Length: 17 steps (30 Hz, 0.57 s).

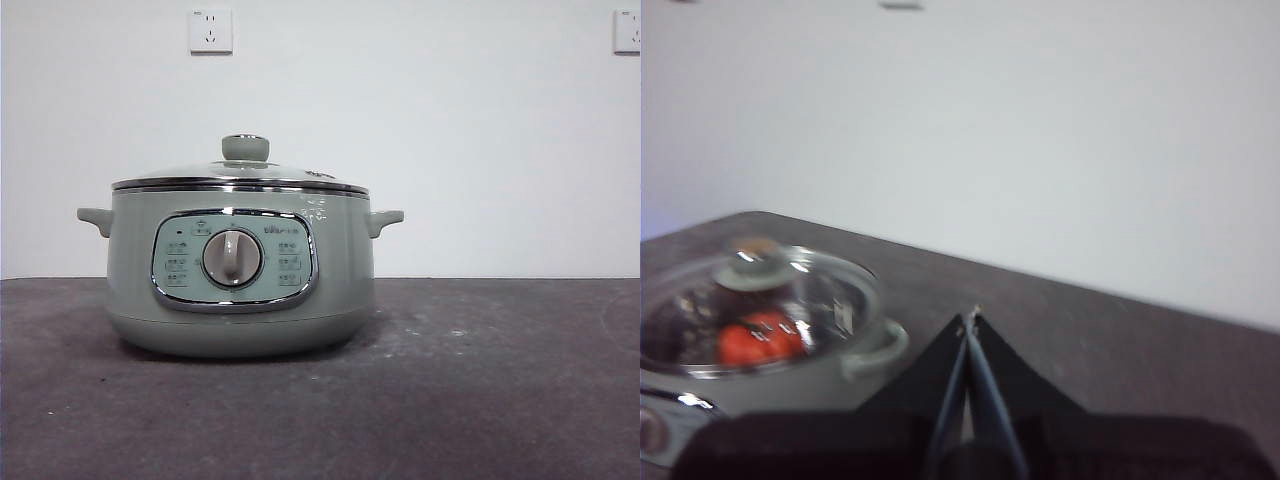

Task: Pick up the pumpkin,open the lid,put the pumpkin in the pot,close the lid

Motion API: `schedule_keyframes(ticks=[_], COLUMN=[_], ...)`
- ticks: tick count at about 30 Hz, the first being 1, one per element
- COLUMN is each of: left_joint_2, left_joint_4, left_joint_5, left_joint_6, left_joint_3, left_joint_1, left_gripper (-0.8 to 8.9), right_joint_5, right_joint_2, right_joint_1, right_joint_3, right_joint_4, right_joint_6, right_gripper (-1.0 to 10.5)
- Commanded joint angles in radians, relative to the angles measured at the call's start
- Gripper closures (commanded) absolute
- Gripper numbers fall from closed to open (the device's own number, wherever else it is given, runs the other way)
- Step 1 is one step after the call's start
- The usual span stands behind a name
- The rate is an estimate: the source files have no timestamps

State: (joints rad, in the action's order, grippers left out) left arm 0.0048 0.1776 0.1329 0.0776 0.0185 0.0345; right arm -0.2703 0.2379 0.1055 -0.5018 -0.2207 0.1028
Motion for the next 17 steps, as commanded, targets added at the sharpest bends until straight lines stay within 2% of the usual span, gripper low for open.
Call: schedule_keyframes(ticks=[1, 7, 13, 17], left_joint_2=[-0.003, -0.003, -0.003, -0.003], left_joint_4=[0.002, 0.002, 0.002, 0.002], left_joint_5=[-0.001, -0.001, -0.001, -0.001], left_joint_6=[-0.004, -0.004, -0.004, -0.004], left_joint_3=[-0.015, -0.015, -0.015, -0.014], left_joint_1=[-0.003, -0.003, -0.003, -0.003], left_gripper=[8.17, 8.17, 8.17, 8.17], right_joint_5=[0.06, 0.103, 0.201, 0.199], right_joint_2=[-0.066, -0.172, -0.238, -0.237], right_joint_1=[-0.001, -0.001, -0.001, -0.001], right_joint_3=[0.127, 0.311, 0.446, 0.486], right_joint_4=[0.048, 0.084, 0.085, 0.084], right_joint_6=[-0.05, -0.08, -0.187, -0.2], right_gripper=[9.5, 9.5, 9.5, 9.5])
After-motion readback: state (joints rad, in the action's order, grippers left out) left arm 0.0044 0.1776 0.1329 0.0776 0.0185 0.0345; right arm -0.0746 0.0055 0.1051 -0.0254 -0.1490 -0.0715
